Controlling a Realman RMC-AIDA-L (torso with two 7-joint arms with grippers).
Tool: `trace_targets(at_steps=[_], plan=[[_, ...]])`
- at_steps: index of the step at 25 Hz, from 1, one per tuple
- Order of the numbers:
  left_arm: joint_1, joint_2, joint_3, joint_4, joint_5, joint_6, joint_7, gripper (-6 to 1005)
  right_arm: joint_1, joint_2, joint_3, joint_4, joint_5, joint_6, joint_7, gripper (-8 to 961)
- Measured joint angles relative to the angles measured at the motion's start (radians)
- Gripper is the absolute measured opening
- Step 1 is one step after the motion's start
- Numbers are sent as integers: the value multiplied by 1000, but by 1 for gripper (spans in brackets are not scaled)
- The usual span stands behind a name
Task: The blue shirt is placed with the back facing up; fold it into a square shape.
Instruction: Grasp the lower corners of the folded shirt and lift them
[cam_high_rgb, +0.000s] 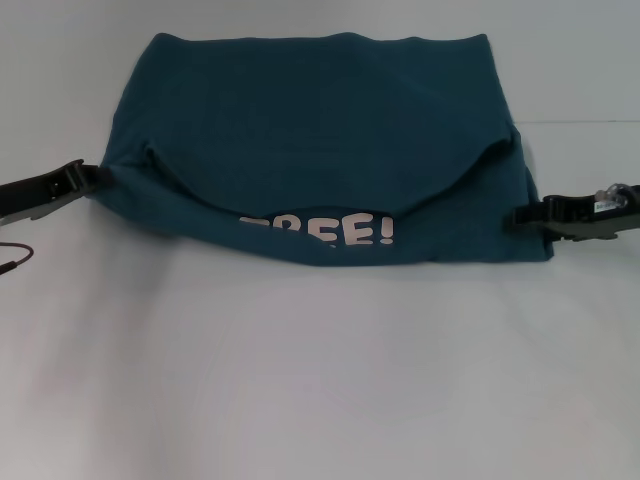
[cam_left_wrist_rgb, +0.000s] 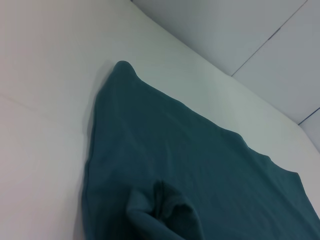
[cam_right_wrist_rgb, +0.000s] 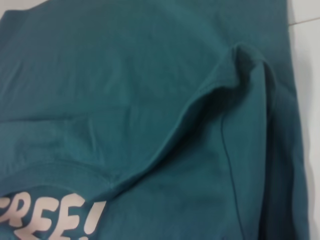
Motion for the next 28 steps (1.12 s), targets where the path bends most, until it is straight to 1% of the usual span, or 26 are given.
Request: trace_targets(at_steps=[7,12,22,25,28], plan=[[0,0,0,2,-1,0,0,31,16,21,-62,18,-4,64,16,722],[-1,0,2,2,-5,0,0,31,21,22,-82,25,-4,84,31,721],[-7,0,5,-1,0,0,0,31,21,23,-82,27,-4,91,28,485],[-7,0,6,-3,0,0,0,32,20,23,-82,27,-4,91,29,246],[-7,-1,6,-3,0,5,0,31,17,22,-82,20,-4,81,31,125]])
